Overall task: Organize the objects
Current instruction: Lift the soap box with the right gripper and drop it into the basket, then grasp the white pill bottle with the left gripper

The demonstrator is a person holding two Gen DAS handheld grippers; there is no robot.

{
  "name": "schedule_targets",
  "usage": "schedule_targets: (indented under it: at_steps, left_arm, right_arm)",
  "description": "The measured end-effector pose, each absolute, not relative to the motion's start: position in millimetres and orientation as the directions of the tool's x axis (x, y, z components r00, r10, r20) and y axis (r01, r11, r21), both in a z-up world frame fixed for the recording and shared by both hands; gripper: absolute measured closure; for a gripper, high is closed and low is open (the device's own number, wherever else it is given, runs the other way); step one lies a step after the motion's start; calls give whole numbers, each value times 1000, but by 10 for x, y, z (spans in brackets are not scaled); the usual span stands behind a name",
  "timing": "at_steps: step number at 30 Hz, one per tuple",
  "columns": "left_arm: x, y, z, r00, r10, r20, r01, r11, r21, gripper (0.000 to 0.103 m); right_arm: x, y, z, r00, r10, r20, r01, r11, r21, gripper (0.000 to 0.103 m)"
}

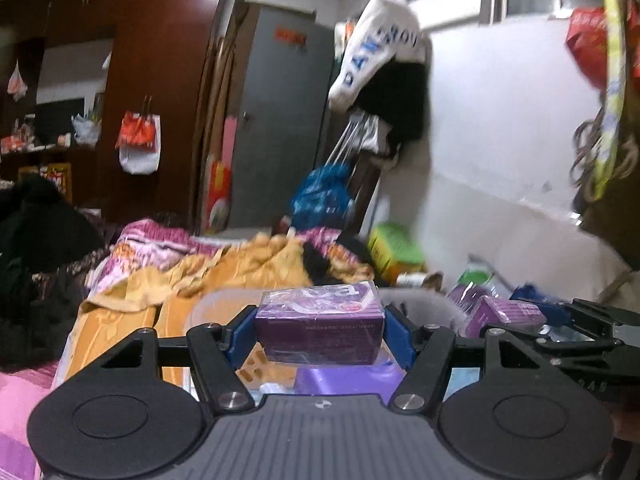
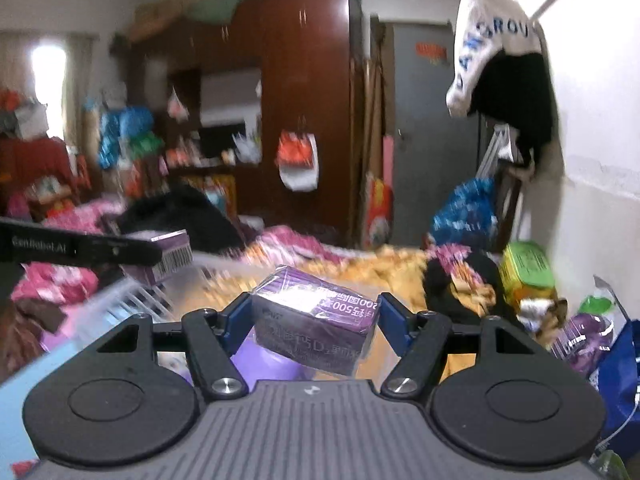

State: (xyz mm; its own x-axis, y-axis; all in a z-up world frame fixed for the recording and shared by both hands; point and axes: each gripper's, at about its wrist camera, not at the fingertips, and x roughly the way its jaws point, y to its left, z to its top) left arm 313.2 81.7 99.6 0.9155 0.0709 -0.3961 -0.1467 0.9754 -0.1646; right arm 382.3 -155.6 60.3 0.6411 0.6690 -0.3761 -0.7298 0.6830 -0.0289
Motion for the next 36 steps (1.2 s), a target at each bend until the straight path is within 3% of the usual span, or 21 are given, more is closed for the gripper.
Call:
schedule_targets:
  at_steps: [8,10,11,17,22,25,28,36]
  left_arm:
    - [3251,890,793,896,77,-437,-159,975,-155,32]
    - [3233,884,803,898,73,-434,-153,976,-152,21]
    - [3207,863,798,900,70,-430,-150,977,-154,15]
    - [2945,781,834,919,69,-388,-133,981,-142,15]
    - [2443,647,685,945,22,-328,-61,992,-110,13]
    - [2189,532,493,938,43,-344,-62,997,-44,10]
    - [2078,431,315,906,70,-418,-71,997,14,10]
    - [2108,206,117,880,-16,-474,37,999,34,10]
  right_arm:
    - [3801,-1618,559,651,641,-407,-709,705,-23,30]
    - [3766,-1680,604,663,642,-386,-696,718,0,0]
    - [3765,-1711,631,672,642,-368,-692,722,-4,0]
    - [3663,-1902,676,634,671,-384,-714,699,45,0]
    - [3347,-2402,395,587,757,-287,-760,638,127,0]
    - [3244,-2530,99,576,748,-329,-753,642,143,0]
    - [3211,-2591,-158,581,718,-383,-730,668,145,0]
    - [3283,-2621,-406,587,681,-438,-684,706,181,0]
